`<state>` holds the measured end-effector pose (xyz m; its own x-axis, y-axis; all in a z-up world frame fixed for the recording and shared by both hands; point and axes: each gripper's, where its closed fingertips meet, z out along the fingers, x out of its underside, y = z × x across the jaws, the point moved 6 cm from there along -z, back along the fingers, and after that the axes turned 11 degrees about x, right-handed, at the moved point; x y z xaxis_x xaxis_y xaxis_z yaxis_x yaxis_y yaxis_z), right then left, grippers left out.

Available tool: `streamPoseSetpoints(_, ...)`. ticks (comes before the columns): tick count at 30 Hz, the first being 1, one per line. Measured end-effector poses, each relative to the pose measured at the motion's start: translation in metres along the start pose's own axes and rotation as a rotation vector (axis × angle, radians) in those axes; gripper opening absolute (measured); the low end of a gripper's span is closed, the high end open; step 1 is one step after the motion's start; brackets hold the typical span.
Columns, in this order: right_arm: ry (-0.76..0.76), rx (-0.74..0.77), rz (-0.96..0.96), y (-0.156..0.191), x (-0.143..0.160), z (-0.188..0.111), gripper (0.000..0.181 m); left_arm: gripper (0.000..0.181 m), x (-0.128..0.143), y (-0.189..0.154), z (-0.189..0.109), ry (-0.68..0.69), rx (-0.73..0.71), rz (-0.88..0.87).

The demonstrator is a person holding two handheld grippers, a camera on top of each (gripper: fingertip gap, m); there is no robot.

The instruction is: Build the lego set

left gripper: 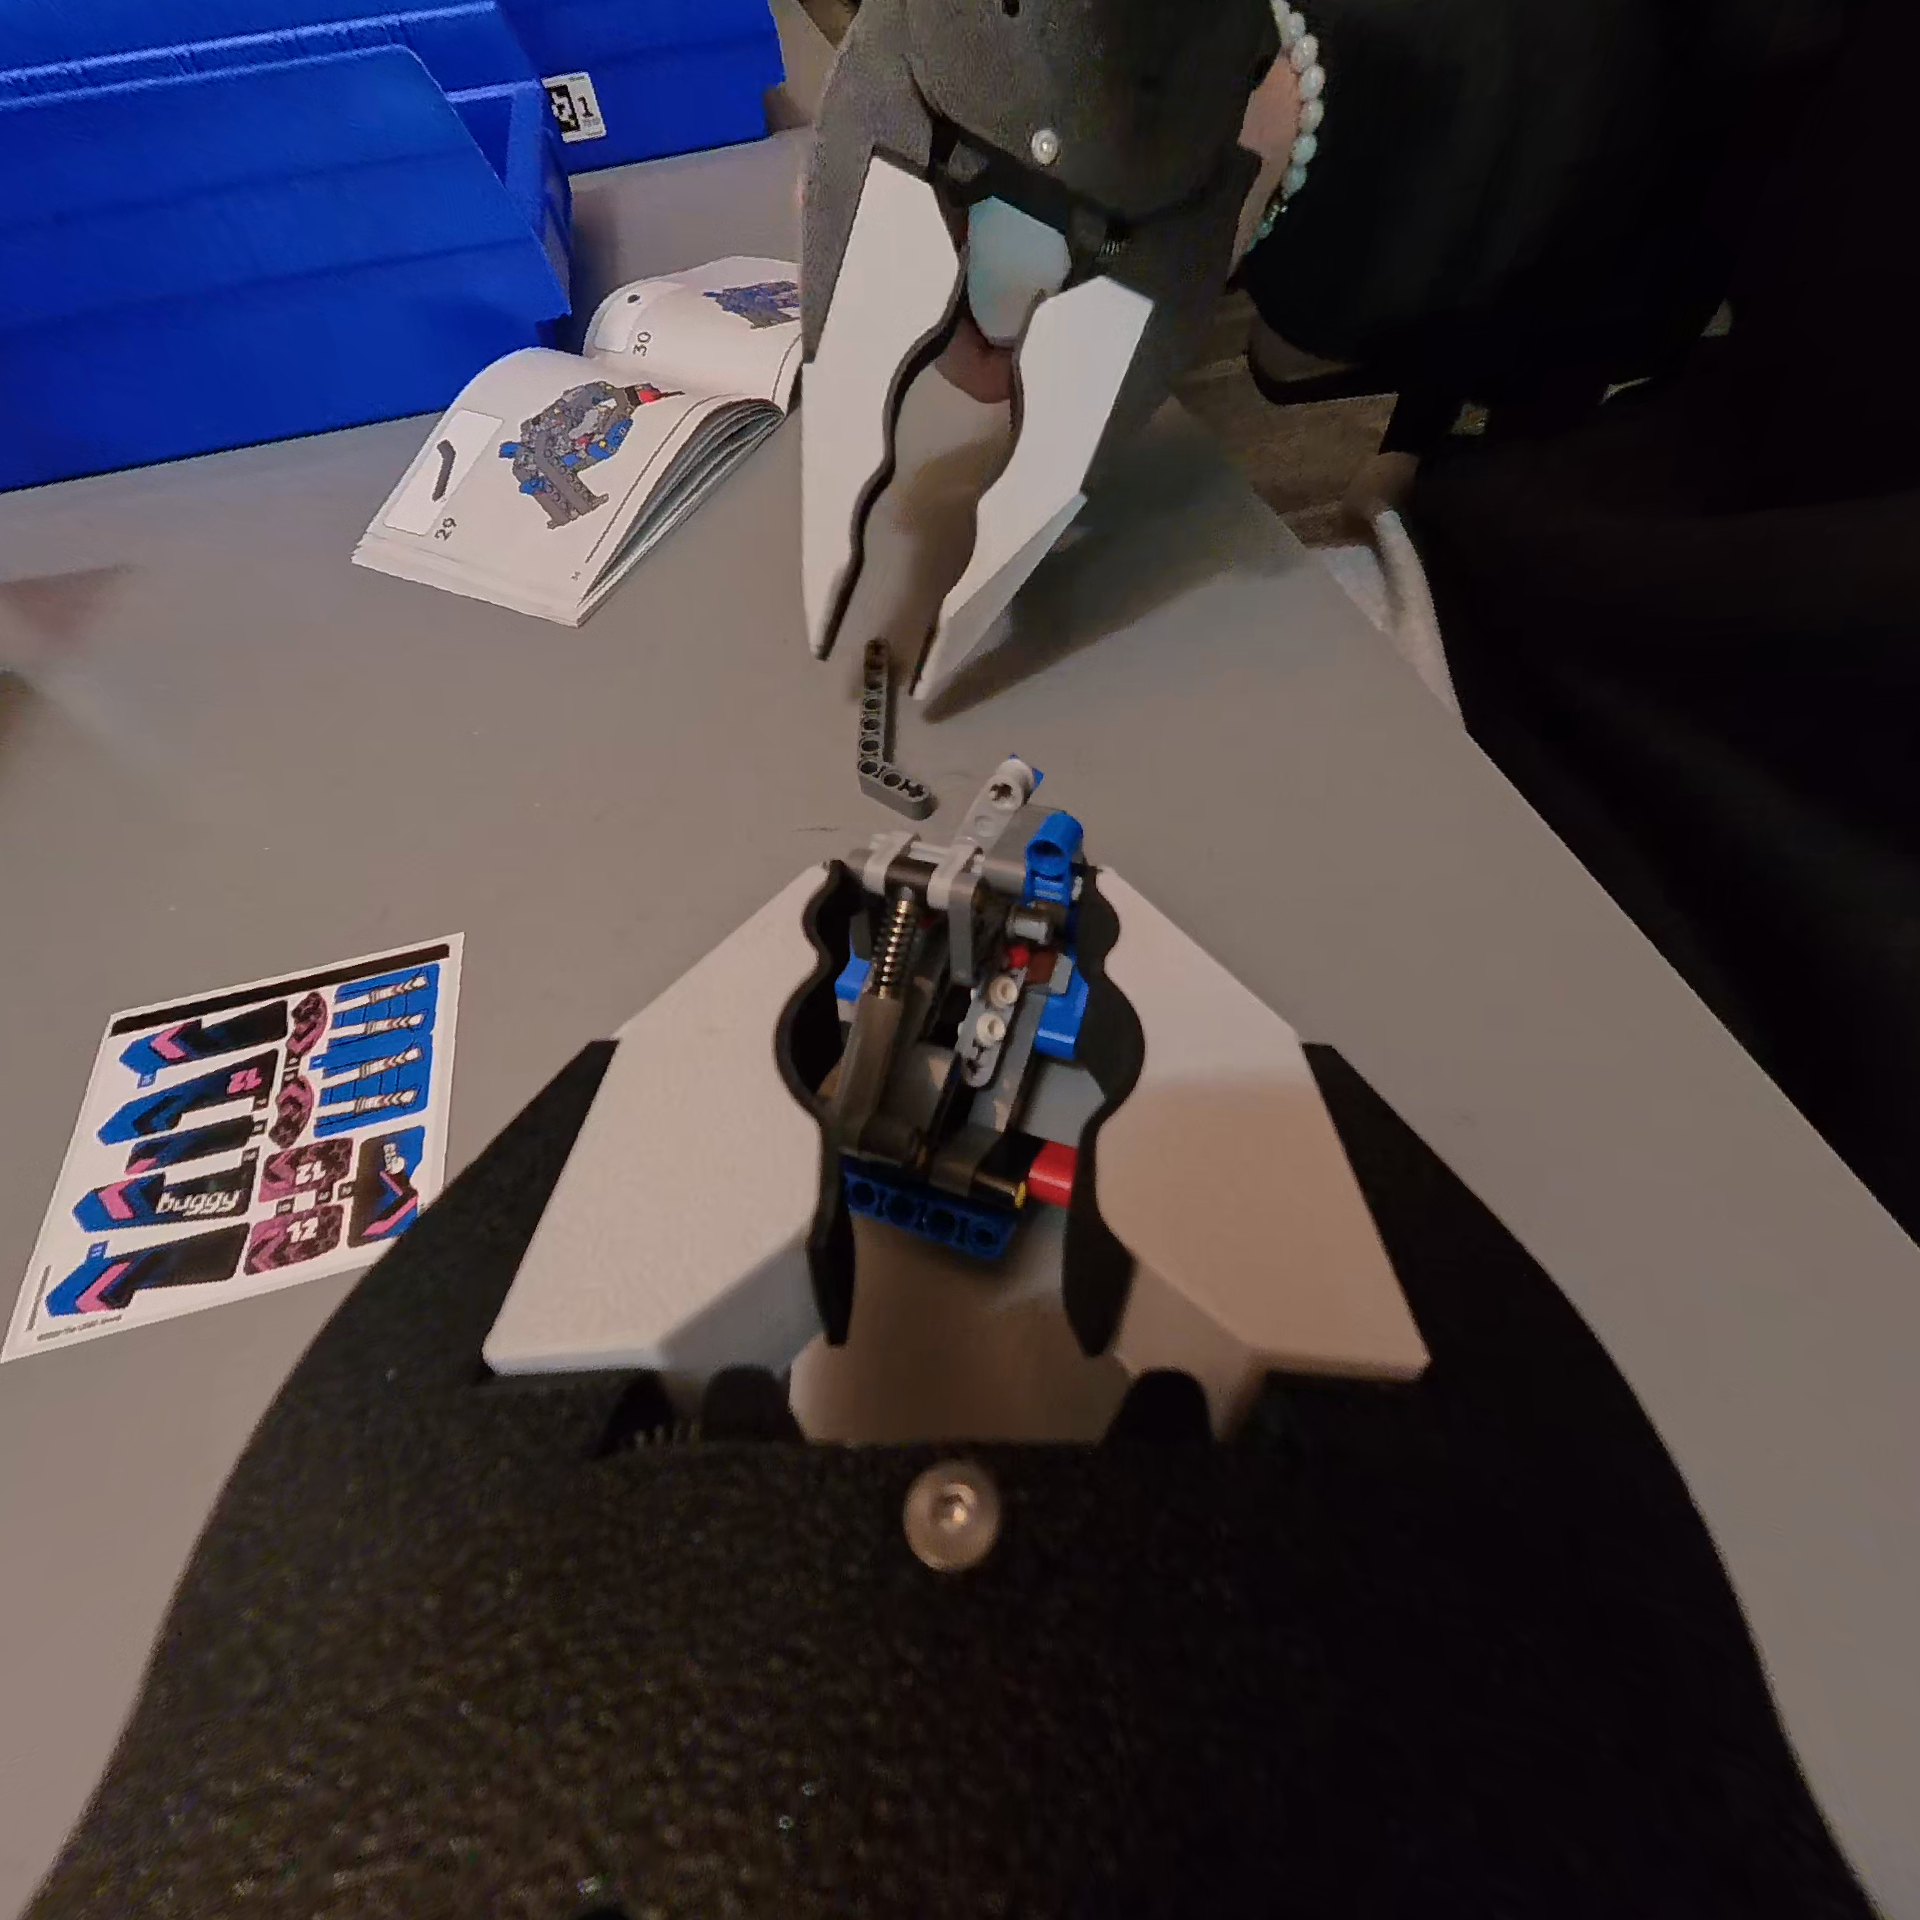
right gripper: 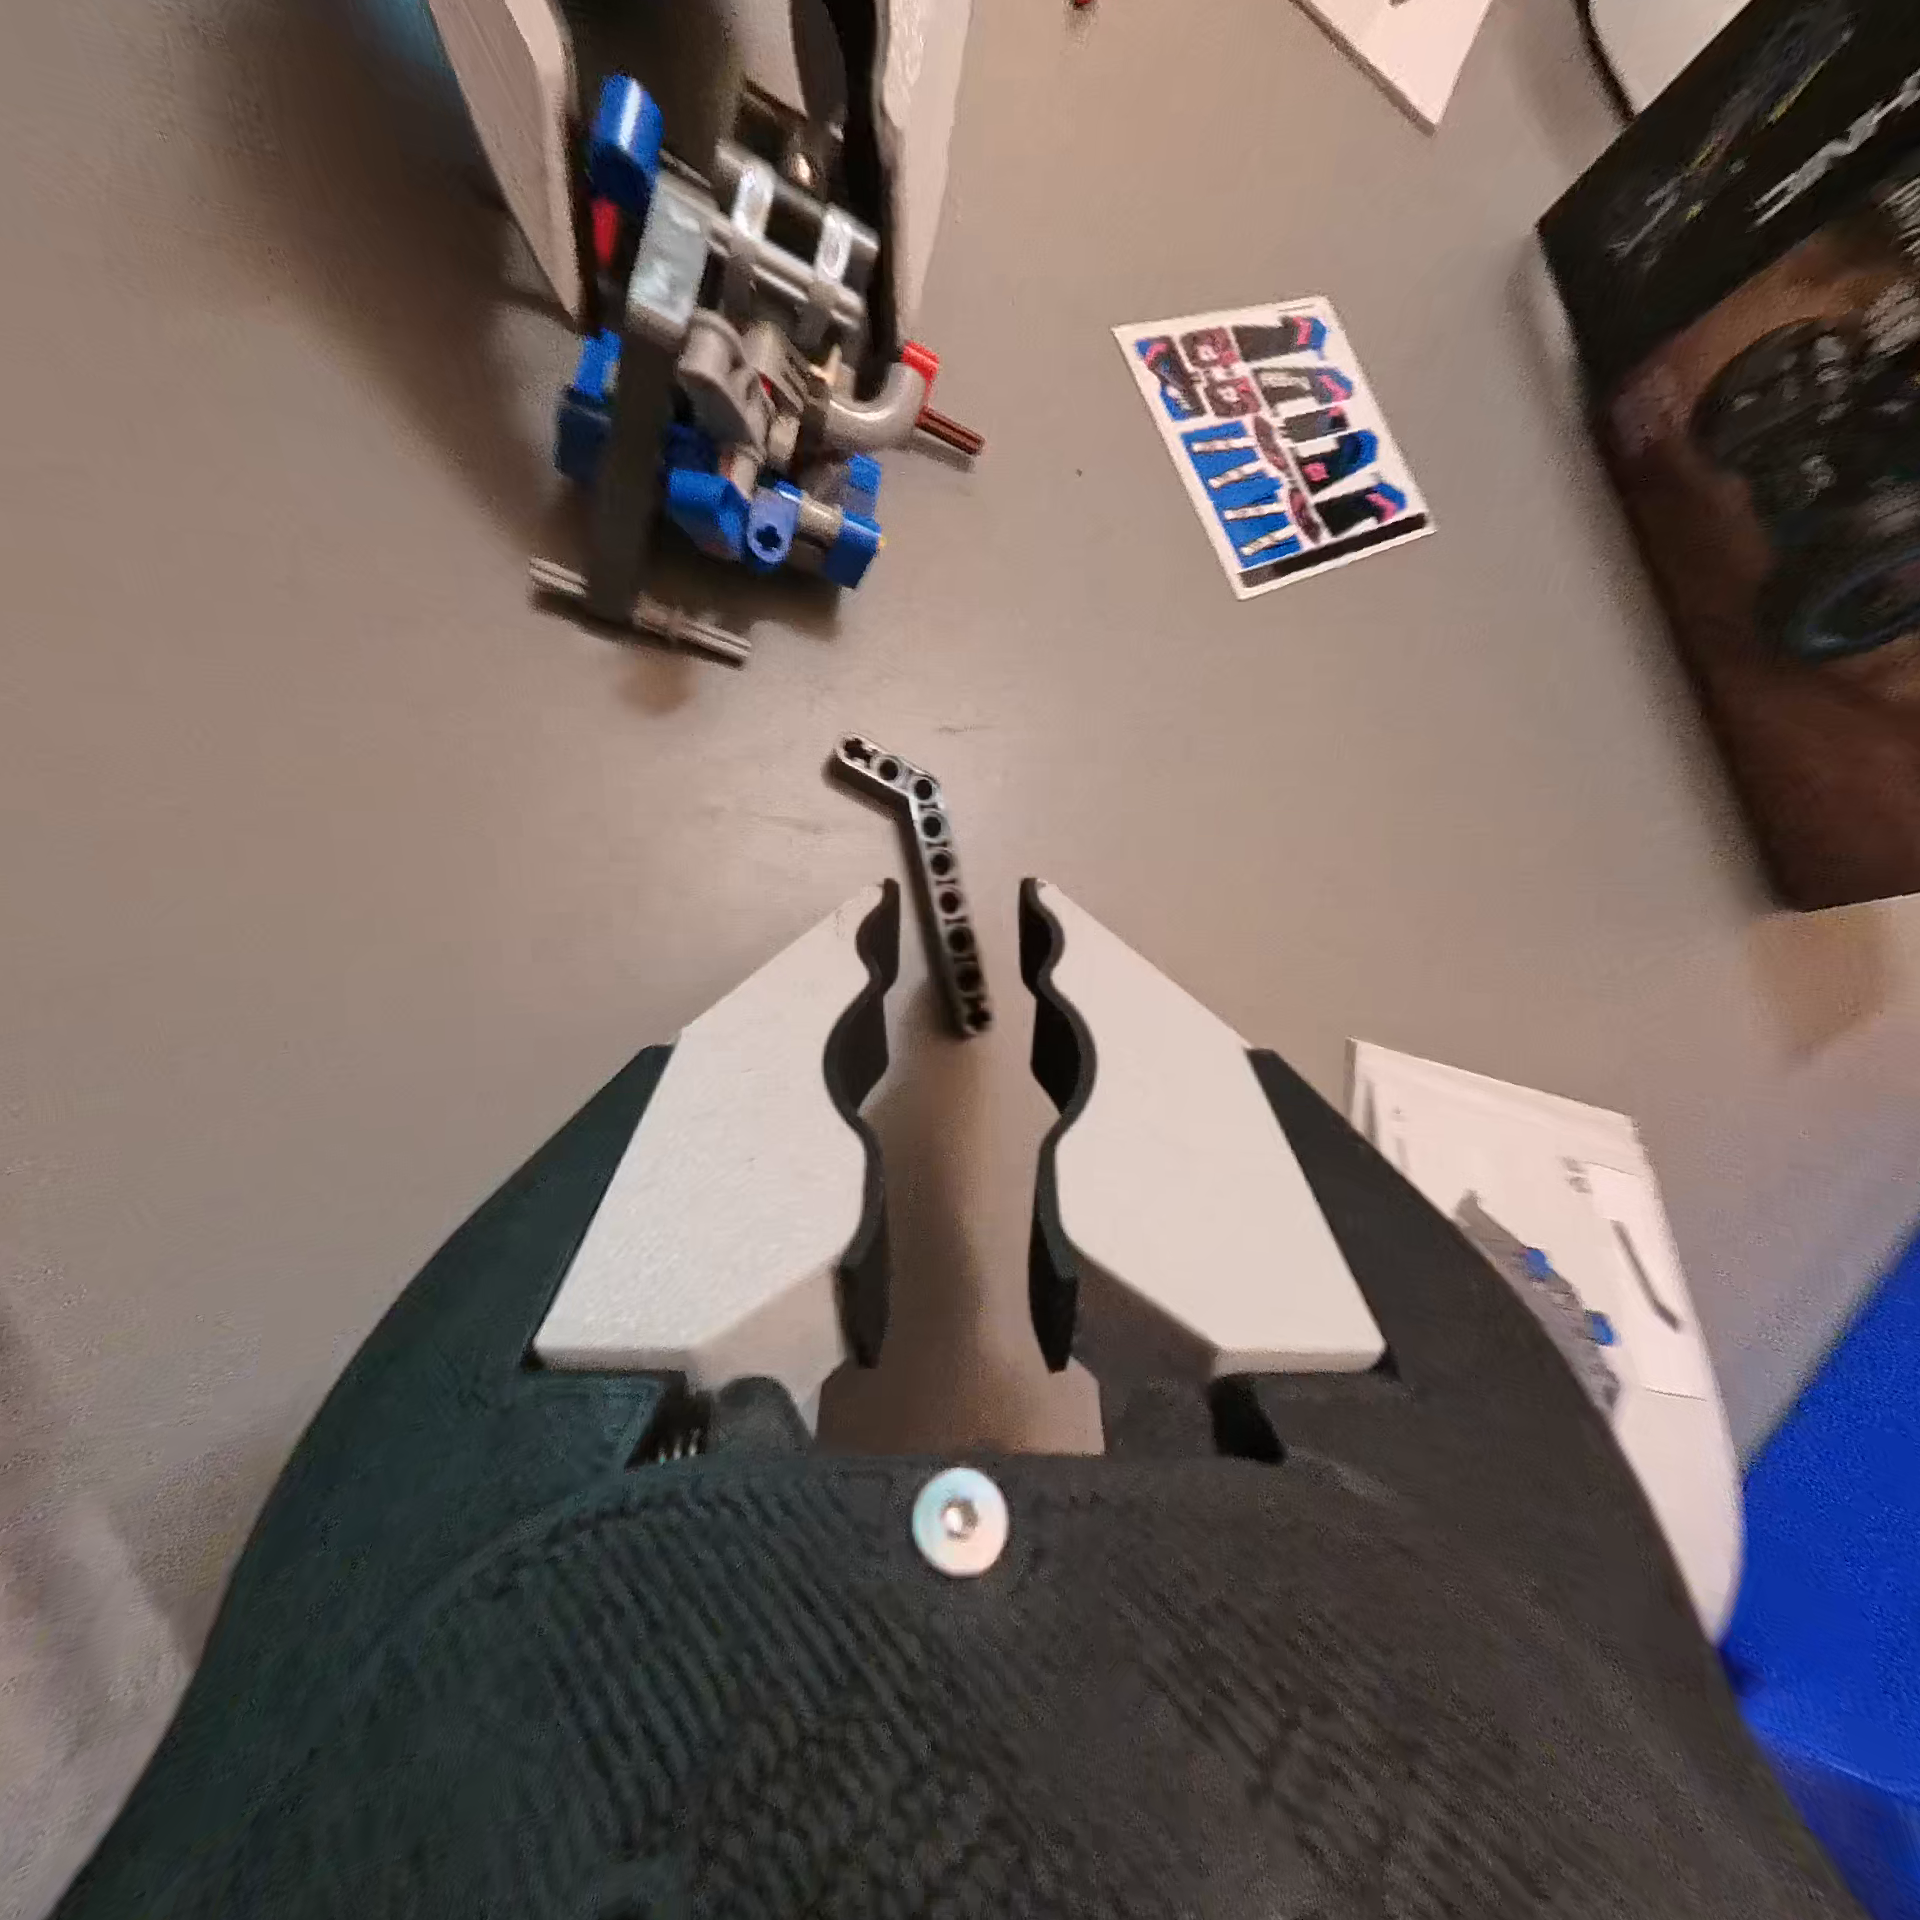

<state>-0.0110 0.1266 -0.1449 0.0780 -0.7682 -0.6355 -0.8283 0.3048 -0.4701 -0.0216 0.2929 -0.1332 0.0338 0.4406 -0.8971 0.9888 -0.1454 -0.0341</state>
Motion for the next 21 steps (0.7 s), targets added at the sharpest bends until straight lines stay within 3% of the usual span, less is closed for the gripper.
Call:
streamPoseSetpoints(3,0.048,-0.047,0.004,0.001,0.005,0.006,0.029,0.041,0.000,0.000,0.000,0.000,0.000,0.000)
streamPoseSetpoints(6,0.005,-0.114,0.025,-0.004,-0.001,0.009,0.028,0.041,0.000,0.000,0.000,0.000,0.001,0.000)
streamPoseSetpoints(13,0.061,-0.435,0.052,-0.017,-0.003,0.021,0.021,0.041,0.000,-0.001,0.000,0.000,0.004,0.004)
streamPoseSetpoints(16,0.105,-0.478,-0.009,-0.020,0.001,0.024,0.017,0.041,0.000,-0.001,0.000,0.000,0.005,0.004)
streamPoseSetpoints(19,0.111,-0.543,-0.018,-0.019,0.003,0.021,0.032,0.041,0.000,-0.001,0.000,0.000,0.004,0.003)
streamPoseSetpoints(21,0.094,-0.553,-0.015,-0.019,0.003,0.021,0.032,0.041,0.000,-0.001,0.000,0.001,0.004,0.004)
